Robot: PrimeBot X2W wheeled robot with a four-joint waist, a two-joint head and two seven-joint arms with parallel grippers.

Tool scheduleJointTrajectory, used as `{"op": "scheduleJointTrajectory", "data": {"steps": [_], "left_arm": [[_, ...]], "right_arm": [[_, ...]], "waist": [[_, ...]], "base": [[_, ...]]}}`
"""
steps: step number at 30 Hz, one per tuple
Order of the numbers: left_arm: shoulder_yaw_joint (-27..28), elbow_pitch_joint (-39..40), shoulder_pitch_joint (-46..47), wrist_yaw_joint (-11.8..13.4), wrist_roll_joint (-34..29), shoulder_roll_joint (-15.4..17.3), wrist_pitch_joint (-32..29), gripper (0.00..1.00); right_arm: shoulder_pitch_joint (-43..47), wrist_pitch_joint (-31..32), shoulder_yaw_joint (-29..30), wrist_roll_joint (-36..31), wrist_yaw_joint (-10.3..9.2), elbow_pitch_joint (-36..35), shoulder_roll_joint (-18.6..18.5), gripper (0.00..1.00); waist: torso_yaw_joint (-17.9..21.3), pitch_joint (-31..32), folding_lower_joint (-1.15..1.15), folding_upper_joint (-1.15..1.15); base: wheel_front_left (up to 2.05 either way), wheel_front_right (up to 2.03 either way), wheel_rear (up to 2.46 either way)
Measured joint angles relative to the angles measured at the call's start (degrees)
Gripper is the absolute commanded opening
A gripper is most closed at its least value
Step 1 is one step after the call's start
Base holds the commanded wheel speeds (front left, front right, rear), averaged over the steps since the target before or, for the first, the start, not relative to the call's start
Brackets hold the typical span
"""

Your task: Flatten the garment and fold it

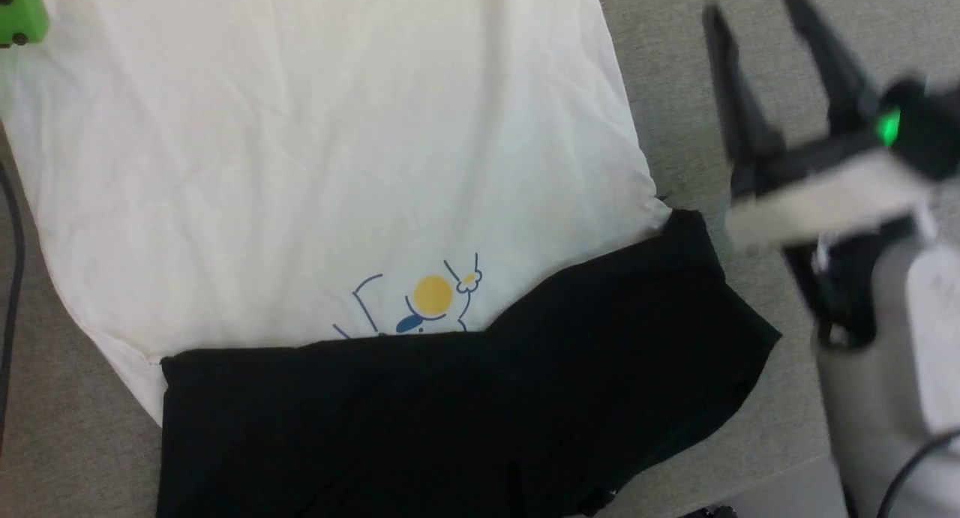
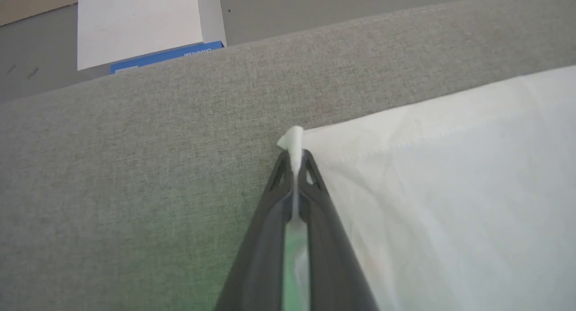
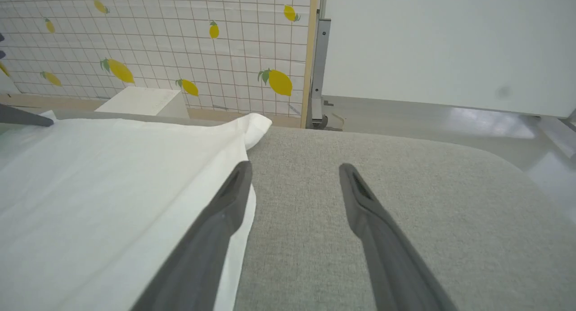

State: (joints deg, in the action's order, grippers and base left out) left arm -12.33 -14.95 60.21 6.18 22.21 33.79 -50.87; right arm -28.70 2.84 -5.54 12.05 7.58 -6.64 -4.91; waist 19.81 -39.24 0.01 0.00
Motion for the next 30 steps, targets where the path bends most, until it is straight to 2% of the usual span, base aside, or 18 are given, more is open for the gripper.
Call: {"op": "scheduleJointTrajectory", "data": {"steps": [3, 6, 11, 17, 23, 24, 25, 26, 27, 30], "left_arm": [[-0.56, 0.47, 0.22, -0.37, 0.03, -0.41, 0.13, 0.0], [-1.32, 0.83, 0.94, -0.8, 0.07, -1.34, 0.6, 0.0], [-2.87, 1.22, 2.58, -1.67, 0.23, -3.47, 1.34, 0.0], [-4.54, 1.12, 4.63, -2.75, 0.53, -5.71, 3.12, 0.0], [-5.26, 0.31, 5.82, -3.54, 0.62, -7.1, 5.09, 0.0], [-5.28, 0.08, 5.95, -3.61, 0.76, -7.22, 5.33, 0.0], [-5.33, -0.13, 6.13, -3.63, 0.89, -7.3, 5.63, 0.0], [-5.34, -0.34, 6.3, -3.64, 0.97, -7.34, 5.71, 0.0], [-5.37, -0.58, 6.49, -3.66, 0.98, -7.37, 5.98, 0.0], [-5.58, -1.31, 6.91, -3.74, 0.97, -7.47, 6.97, 0.0]], "right_arm": [[-10.85, 8.32, -0.01, 0.31, 0.0, 5.1, -0.44, 1.0], [-23.04, 16.08, 0.71, 2.4, 0.0, 14.3, 0.1, 1.0], [-36.33, 23.82, 0.98, 2.34, 0.0, 28.33, 0.77, 1.0], [-43.69, 30.23, 0.83, -2.35, 0.0, 39.47, 0.97, 1.0], [-46.53, 36.49, 1.47, -5.09, 0.0, 45.21, 1.32, 1.0], [-46.87, 37.38, 1.43, -5.5, 0.0, 45.71, 1.38, 0.88], [-47.32, 37.94, 1.59, -5.81, 0.0, 45.96, 1.47, 0.47], [-47.71, 38.45, 1.82, -5.92, 0.0, 46.15, 1.56, 0.11], [-48.13, 39.17, 1.91, -5.93, 0.0, 46.37, 1.59, 0.0], [-48.42, 39.56, 2.16, -6.1, 0.0, 46.46, 1.69, 0.0]], "waist": [[-0.7, -0.31, 0.0, 0.0], [-1.67, -0.84, 0.0, 0.0], [-4.25, -1.75, 0.0, 0.0], [-7.51, -3.14, 0.0, 0.0], [-9.54, -4.19, 0.0, 0.0], [-9.71, -4.3, 0.0, 0.0], [-9.8, -4.42, 0.0, 0.0], [-9.84, -4.49, 0.0, 0.0], [-9.86, -4.56, 0.0, 0.0], [-9.87, -4.55, 0.0, 0.0]], "base": [[0.0, 0.0, 0.0], [0.0, 0.0, 0.0], [0.0, 0.0, 0.0], [0.0, 0.0, 0.0], [0.0, 0.0, 0.0], [0.0, 0.0, 0.0], [0.0, 0.0, 0.0], [0.0, 0.0, 0.0], [0.0, 0.0, 0.0], [0.0, 0.0, 0.0]]}}
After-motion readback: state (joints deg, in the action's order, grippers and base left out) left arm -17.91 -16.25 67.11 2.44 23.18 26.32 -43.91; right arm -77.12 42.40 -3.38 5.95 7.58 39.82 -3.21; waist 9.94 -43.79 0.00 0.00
